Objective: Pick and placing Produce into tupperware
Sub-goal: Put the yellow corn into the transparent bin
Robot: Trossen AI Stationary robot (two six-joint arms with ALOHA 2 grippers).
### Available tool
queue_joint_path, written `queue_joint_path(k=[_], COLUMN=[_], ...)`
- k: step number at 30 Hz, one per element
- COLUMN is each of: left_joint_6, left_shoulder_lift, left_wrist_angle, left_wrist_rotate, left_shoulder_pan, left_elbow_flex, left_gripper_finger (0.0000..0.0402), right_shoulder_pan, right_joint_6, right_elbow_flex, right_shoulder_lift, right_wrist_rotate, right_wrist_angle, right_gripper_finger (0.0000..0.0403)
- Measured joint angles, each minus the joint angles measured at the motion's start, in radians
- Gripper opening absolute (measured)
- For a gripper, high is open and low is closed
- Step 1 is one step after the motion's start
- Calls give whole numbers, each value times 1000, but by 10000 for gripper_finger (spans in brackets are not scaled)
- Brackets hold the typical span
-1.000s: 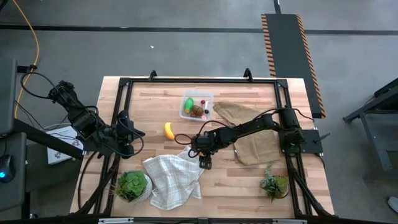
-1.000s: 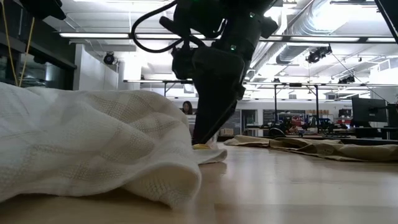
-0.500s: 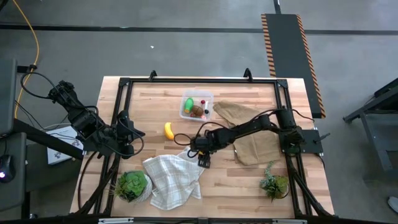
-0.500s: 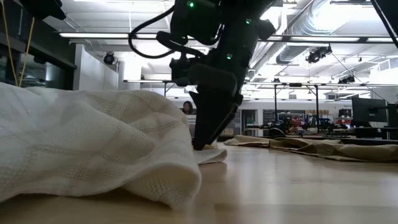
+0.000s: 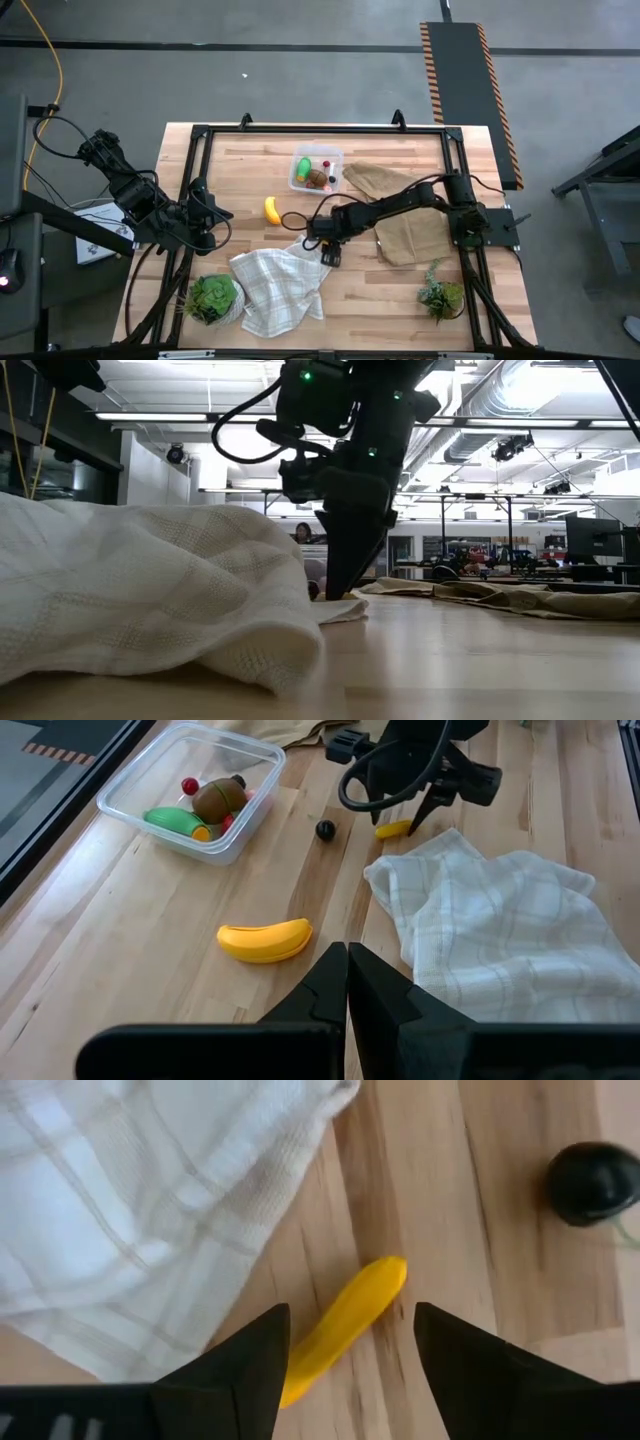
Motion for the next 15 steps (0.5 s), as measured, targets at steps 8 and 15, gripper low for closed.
queue_joint_path(k=[8, 15], left_joint_6=[0, 0], left_shoulder_lift=[0, 0], left_wrist_angle=[0, 0], left_wrist_rotate=[0, 0], left_shoulder_pan=[0, 0], left_elbow_flex=[0, 0], left_gripper_finger=[3, 3], right_shoulder_pan=[3, 3], right_joint_6=[-10, -28], right_elbow_flex=[0, 0], right_shoulder_lift=[0, 0], right_wrist_rotate=[-4, -4], right_wrist_angle=[-50, -64], right_gripper_finger=[204, 203])
